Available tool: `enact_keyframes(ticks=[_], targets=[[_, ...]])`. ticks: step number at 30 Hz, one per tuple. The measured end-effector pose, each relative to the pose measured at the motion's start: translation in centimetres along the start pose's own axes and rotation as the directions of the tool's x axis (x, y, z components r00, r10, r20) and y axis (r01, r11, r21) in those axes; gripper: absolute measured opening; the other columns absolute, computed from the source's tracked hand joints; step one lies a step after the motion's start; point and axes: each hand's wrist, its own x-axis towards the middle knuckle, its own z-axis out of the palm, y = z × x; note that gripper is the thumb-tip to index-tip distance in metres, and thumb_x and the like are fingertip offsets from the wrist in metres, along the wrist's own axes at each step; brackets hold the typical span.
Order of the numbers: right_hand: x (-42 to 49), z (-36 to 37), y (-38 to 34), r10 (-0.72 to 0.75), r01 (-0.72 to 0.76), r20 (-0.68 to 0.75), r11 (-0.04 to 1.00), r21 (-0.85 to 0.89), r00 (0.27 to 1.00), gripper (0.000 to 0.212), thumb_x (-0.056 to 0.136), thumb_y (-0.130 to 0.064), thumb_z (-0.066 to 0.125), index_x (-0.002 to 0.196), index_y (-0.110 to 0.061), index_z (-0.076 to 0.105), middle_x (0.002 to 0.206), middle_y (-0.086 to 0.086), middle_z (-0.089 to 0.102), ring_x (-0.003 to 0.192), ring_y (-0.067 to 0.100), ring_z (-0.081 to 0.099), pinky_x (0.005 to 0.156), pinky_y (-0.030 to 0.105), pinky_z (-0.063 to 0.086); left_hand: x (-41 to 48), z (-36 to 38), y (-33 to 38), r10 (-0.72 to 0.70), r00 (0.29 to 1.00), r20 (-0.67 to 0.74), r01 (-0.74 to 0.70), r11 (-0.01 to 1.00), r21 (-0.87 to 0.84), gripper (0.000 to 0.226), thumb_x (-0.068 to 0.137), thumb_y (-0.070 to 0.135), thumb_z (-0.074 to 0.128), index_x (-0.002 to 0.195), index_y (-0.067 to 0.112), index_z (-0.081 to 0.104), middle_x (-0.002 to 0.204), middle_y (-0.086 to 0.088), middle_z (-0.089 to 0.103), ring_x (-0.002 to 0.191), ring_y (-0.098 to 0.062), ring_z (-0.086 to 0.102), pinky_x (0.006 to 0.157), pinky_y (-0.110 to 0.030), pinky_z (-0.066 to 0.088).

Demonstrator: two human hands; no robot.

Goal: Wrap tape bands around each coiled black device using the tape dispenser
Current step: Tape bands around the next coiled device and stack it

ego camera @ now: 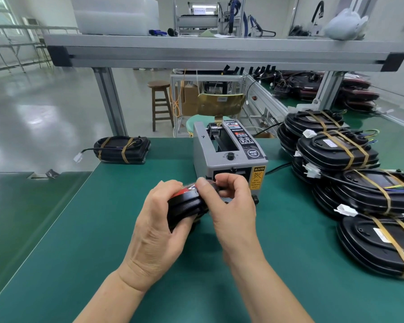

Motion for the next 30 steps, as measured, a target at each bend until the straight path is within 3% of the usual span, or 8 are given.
enact_keyframes(ticks=[3, 6, 10, 13, 20, 23, 25, 30], targets=[[1.1, -0.8, 0.8, 0.046, -0.047, 0.016, 0.996, 0.079, 0.999, 0.008, 0.091, -0.022, 0.062, 0.096, -0.025, 0.066, 0.098, -0.007, 0.069, 0.090, 0.006, 0.062, 0.083, 0.029, 0.051, -0.5, 0.3, -0.1, -0.025, 0.999, -0.023, 0.025, 0.999, -0.023, 0.057, 0.080, 0.008, 0.067, 0.128, 0.017, 0.039, 0.124, 0.007, 0.052, 0.108, -0.024, 0.058, 0.097, -0.063, 0.044], [1.6, -2.8, 2.4, 0.061, -0.097, 0.246, 0.986, 0.138, 0.967, 0.044, 0.086, 0.010, 0.044, 0.109, -0.019, 0.069, 0.113, 0.001, 0.071, 0.111, 0.013, 0.062, 0.092, 0.022, 0.048, -1.1, 0.6, -0.1, -0.055, 0.997, -0.047, 0.050, 0.993, -0.109, 0.051, 0.086, 0.017, 0.061, 0.131, 0.016, 0.038, 0.125, -0.005, 0.054, 0.113, -0.030, 0.056, 0.099, -0.058, 0.042], [2.8, -5.2, 3.1, 0.066, -0.215, 0.549, 0.953, 0.212, 0.833, 0.065, 0.069, -0.002, 0.047, 0.133, -0.009, 0.058, 0.136, 0.006, 0.063, 0.134, 0.018, 0.051, 0.113, 0.036, 0.035, -1.5, 1.1, 0.1, -0.087, 0.992, -0.092, 0.067, 0.977, -0.202, 0.046, 0.089, 0.017, 0.058, 0.129, 0.021, 0.037, 0.128, -0.007, 0.051, 0.118, -0.030, 0.054, 0.102, -0.047, 0.044], [3.2, -6.5, 3.0, 0.024, -0.125, 0.657, 0.986, 0.108, 0.754, 0.063, 0.073, -0.002, 0.055, 0.134, -0.012, 0.057, 0.136, 0.003, 0.063, 0.131, 0.015, 0.053, 0.107, 0.031, 0.039, -1.8, 1.3, 0.3, -0.153, 0.978, -0.139, 0.108, 0.951, -0.288, 0.046, 0.090, 0.018, 0.057, 0.130, 0.024, 0.036, 0.129, -0.009, 0.051, 0.118, -0.033, 0.054, 0.101, -0.046, 0.044], [3.1, -6.9, 1.2, -0.104, 0.210, 0.578, 0.970, -0.119, 0.810, 0.054, 0.070, -0.019, 0.080, 0.122, -0.030, 0.066, 0.117, -0.008, 0.066, 0.116, 0.009, 0.061, 0.103, 0.023, 0.042, -0.9, -0.8, -0.3, -0.294, 0.955, 0.034, 0.277, 0.846, -0.455, 0.056, 0.081, 0.023, 0.047, 0.136, 0.033, 0.045, 0.134, 0.001, 0.053, 0.130, -0.027, 0.047, 0.112, -0.044, 0.034], [3.5, -6.8, -0.2, -0.184, 0.518, 0.597, 0.726, -0.453, 0.781, 0.054, 0.070, -0.035, 0.074, 0.123, -0.035, 0.063, 0.109, -0.012, 0.057, 0.110, 0.011, 0.052, 0.100, 0.027, 0.040, -0.4, -1.4, 0.0, -0.283, 0.955, 0.090, 0.296, 0.883, -0.364, 0.050, 0.088, 0.030, 0.046, 0.138, 0.025, 0.048, 0.139, 0.001, 0.053, 0.135, -0.025, 0.045, 0.114, -0.041, 0.032], [3.4, -6.5, -0.5, -0.183, 0.623, 0.644, 0.543, -0.563, 0.742, 0.050, 0.072, -0.038, 0.070, 0.121, -0.038, 0.060, 0.105, -0.016, 0.052, 0.102, 0.009, 0.044, 0.098, 0.033, 0.038, 0.0, -1.3, 0.4, -0.280, 0.948, 0.154, 0.307, 0.930, -0.199, 0.055, 0.085, 0.039, 0.056, 0.138, 0.025, 0.048, 0.135, 0.009, 0.056, 0.132, -0.012, 0.048, 0.110, -0.022, 0.033], [2.4, -6.0, 0.0, -0.204, 0.645, 0.631, 0.445, -0.621, 0.748, 0.052, 0.078, -0.037, 0.070, 0.128, -0.035, 0.057, 0.110, -0.014, 0.052, 0.105, 0.011, 0.042, 0.097, 0.031, 0.032, -0.7, -0.6, -0.2, -0.291, 0.888, 0.356, 0.324, 0.945, -0.036, 0.069, 0.071, 0.027, 0.080, 0.134, 0.020, 0.053, 0.125, 0.015, 0.057, 0.118, 0.003, 0.052, 0.097, -0.006, 0.035]])
